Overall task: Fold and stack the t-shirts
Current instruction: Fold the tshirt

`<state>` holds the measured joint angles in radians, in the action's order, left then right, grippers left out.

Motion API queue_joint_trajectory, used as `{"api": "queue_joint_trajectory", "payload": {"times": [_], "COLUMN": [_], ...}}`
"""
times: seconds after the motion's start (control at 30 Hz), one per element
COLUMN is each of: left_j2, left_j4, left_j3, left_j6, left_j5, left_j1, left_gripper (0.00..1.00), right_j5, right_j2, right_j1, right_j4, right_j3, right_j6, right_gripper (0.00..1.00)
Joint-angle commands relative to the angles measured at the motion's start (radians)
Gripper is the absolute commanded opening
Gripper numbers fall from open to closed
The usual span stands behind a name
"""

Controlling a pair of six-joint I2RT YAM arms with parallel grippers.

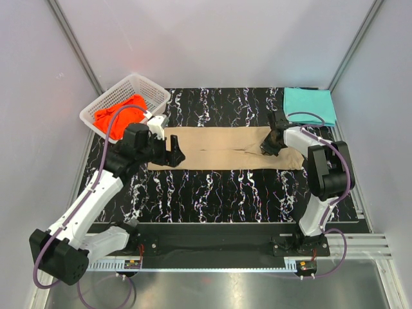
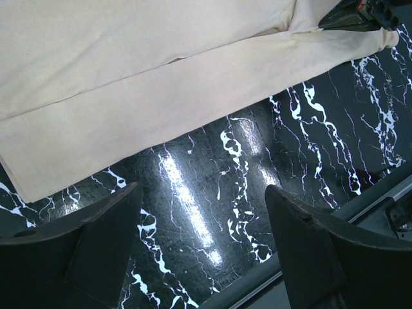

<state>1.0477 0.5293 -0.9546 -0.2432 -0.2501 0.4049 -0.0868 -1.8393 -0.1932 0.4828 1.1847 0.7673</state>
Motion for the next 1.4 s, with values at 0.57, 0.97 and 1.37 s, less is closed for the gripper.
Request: {"api": "queue_joint_trajectory", "payload": {"times": [0.57,0.97,1.37], "left_j2": [0.026,0.025,0.110], "left_j4": [-0.014,-0.015,-0.141], "left_j3": [-0.015,-0.004,0.057], "left_j6": [0.001,-0.008,-0.175], "left_j5": [0.005,0.029,-0.051], "left_j1": [-0.024,-0.029,-0.028], "left_gripper": [0.83,0.84,0.85], "right_j5": [0.094,0.311,0.156], "right_j2": [-0.106,-0.135,-0.098], "right_j1": [0.006,0.001,0.014], "right_j4": [0.057,-0.018,0.166], "right_j3": [0.329,0.365,0.412], "right_j6": [-0.206,-0.264,-0.307], "right_gripper": [0.01,0.24,0.50]}}
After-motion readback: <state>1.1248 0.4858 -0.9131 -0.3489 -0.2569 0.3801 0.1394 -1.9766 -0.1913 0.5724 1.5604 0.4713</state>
